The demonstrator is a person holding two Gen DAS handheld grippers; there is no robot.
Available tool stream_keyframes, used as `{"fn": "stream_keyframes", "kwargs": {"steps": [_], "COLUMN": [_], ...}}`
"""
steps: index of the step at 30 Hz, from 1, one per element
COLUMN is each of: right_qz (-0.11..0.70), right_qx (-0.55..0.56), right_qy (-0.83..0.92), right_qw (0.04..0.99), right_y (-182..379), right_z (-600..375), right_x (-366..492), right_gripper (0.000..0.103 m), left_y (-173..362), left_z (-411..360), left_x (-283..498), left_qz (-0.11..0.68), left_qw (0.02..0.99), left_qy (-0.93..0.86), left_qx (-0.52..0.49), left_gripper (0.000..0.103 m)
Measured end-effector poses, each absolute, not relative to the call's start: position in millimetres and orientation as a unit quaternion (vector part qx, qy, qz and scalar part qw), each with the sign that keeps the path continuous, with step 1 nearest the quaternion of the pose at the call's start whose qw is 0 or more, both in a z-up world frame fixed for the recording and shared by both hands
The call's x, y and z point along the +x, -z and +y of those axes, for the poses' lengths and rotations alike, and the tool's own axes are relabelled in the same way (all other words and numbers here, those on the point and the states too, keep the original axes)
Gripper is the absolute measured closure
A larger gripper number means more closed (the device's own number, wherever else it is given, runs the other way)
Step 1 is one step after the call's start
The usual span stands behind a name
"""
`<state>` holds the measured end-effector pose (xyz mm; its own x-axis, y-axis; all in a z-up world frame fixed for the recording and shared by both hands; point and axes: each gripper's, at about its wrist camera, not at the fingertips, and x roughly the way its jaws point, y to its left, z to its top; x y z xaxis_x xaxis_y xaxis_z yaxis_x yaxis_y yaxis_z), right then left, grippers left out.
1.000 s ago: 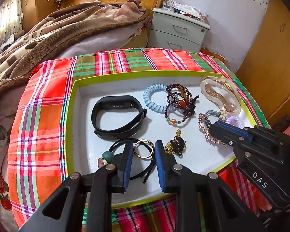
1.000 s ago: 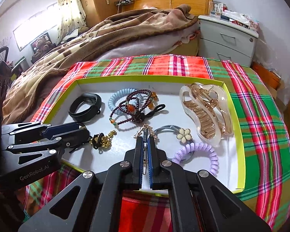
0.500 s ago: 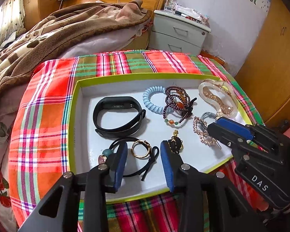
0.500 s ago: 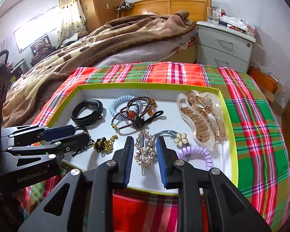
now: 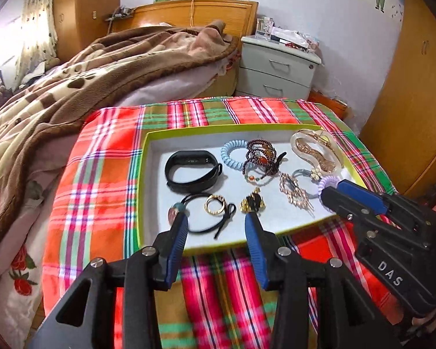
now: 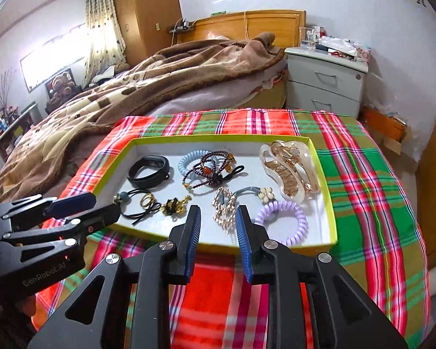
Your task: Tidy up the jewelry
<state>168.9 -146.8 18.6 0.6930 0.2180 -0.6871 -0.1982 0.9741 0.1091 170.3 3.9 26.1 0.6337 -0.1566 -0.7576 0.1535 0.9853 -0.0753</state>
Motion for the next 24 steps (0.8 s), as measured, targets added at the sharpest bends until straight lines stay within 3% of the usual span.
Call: {"fn": "stream_keyframes", "kwargs": {"steps": [13,15,17,24], "right_qz": [0.356,0.356,0.355,0.348], "right_qx": [0.01,0.007,0.01,0.019], "right_qy": [-0.1,-0.097,-0.096,-0.093], "right_qw": [0.929,0.93,0.93,0.933], "right_y": [-25.3,-24.6,-23.8,-23.5], "right_z": [-142.2,-141.1,-141.1,-140.1], "right_x": [118.9,114.7,110.7,101.1], "right_gripper": [0.076,0.073,0.061,0.06], "left_y": [-30.0,-29.7,-28.4,-26.9], "left_z": [4.5,5.5,5.7,5.3], "left_x": [116.8,109.8,104.0,90.3], "left_qz": [0.393,0.39,0.388,0.385], "left_qw": [0.919,0.921,0.921,0.923], "left_qy": [0.023,0.014,0.009,0.01], "left_qx": [0.009,0.009,0.011,0.008], "left_gripper": [0.06,0.06,0.06,0.06]}}
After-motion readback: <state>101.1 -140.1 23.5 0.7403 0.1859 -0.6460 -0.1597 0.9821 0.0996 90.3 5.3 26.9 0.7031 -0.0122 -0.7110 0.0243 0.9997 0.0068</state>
